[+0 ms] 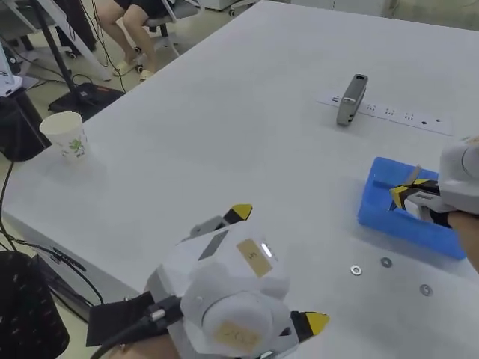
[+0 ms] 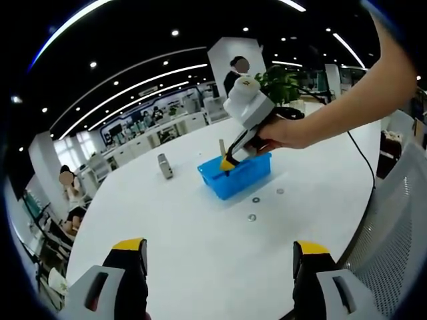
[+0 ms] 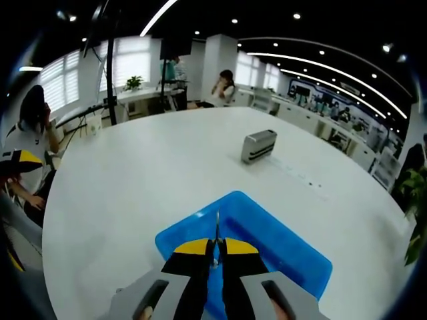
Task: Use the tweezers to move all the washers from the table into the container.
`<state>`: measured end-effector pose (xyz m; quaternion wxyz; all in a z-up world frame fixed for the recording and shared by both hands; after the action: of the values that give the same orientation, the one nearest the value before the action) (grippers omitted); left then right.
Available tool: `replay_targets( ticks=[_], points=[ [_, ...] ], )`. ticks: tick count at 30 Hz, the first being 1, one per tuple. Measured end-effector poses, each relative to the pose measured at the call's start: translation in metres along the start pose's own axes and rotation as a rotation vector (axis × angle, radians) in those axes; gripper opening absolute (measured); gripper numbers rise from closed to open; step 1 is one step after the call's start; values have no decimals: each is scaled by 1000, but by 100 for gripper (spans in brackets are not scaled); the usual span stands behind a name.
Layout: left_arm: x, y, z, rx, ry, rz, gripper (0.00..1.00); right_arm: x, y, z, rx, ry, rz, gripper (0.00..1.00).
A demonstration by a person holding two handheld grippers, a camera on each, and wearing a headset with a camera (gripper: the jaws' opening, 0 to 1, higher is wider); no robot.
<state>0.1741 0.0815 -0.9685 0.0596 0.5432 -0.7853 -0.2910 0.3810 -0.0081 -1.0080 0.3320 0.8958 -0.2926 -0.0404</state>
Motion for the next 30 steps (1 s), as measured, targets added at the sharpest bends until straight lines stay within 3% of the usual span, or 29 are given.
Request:
replay_targets(
  ticks=[11,20,23,27,30],
  points=[
    [-6,3,-4,22,12,-37,96,0,1,2,-9,-7,-1,3],
    [-12,5,-7,35,15,-72,99,-4,29,-23,86,-27,-15,3],
    [-15,7,-9,53,23,-90,99,-14,41,-32,140,-56,-51,3],
    [-17,7,-9,56,42,-95,99,-26,54,-37,170,-21,-66,3],
    [-17,7,-8,52,51,-88,99,-42,58,-35,177,-28,-112,3]
  ],
)
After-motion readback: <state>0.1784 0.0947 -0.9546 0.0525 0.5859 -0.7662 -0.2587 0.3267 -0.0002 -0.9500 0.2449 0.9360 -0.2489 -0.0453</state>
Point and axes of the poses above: the centre of the closed fingertips' face, and the gripper's own axes: y roughly backward along the fingers, x roughly to its right, z roughly out of its underside, the point moved 2 cm from there along y, roughly backward along the fingers, and after that the axes turned 2 degrees about y, right-handed, at the moved point
